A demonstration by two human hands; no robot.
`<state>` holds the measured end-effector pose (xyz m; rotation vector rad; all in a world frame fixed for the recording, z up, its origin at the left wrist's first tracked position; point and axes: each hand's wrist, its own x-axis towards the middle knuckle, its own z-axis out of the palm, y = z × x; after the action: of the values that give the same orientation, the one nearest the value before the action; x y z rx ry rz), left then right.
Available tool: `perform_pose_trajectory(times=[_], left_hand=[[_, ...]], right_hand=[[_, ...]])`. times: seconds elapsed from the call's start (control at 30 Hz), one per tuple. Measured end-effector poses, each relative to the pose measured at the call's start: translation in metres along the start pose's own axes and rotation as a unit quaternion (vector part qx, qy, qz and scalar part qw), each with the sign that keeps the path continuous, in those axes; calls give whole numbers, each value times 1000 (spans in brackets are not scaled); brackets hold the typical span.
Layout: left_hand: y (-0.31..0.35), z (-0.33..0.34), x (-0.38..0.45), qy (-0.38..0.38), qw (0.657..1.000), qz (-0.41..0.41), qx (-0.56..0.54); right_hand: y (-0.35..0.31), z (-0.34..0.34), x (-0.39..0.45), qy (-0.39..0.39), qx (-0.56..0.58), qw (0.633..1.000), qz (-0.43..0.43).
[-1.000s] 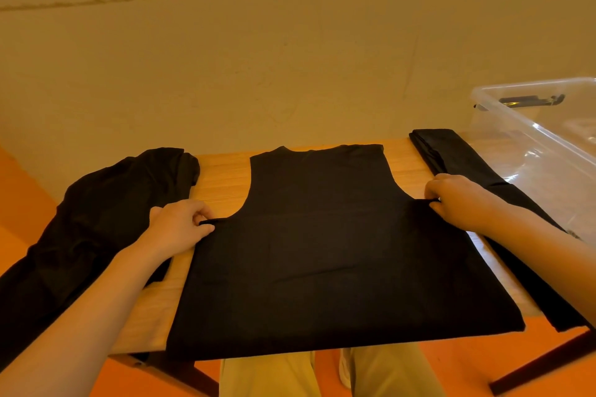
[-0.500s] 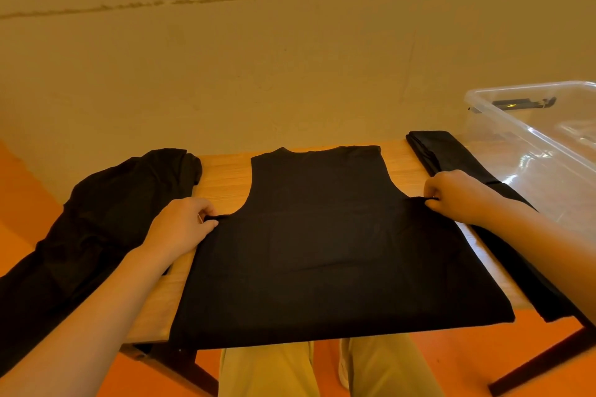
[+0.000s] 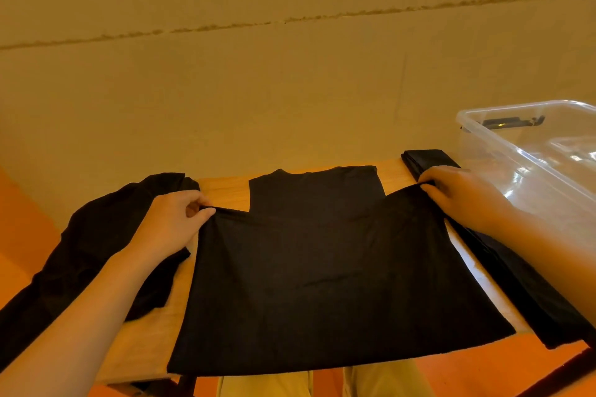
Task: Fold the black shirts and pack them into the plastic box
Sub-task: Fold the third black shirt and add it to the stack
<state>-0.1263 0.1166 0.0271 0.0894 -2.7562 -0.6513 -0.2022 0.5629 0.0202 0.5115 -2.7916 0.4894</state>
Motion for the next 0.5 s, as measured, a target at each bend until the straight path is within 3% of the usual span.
perform_pose_trajectory(times=[0.17, 0.3, 0.5], left_hand=[[3, -21, 45, 26, 1000, -9, -9], [-6, -17, 96, 21, 999, -30, -14], [-36, 30, 170, -15, 997, -73, 3]], right_hand=[[-5, -26, 34, 65, 19, 998, 12], [3, -28, 80, 33, -3, 998, 51], [28, 23, 153, -29, -2, 995, 94]])
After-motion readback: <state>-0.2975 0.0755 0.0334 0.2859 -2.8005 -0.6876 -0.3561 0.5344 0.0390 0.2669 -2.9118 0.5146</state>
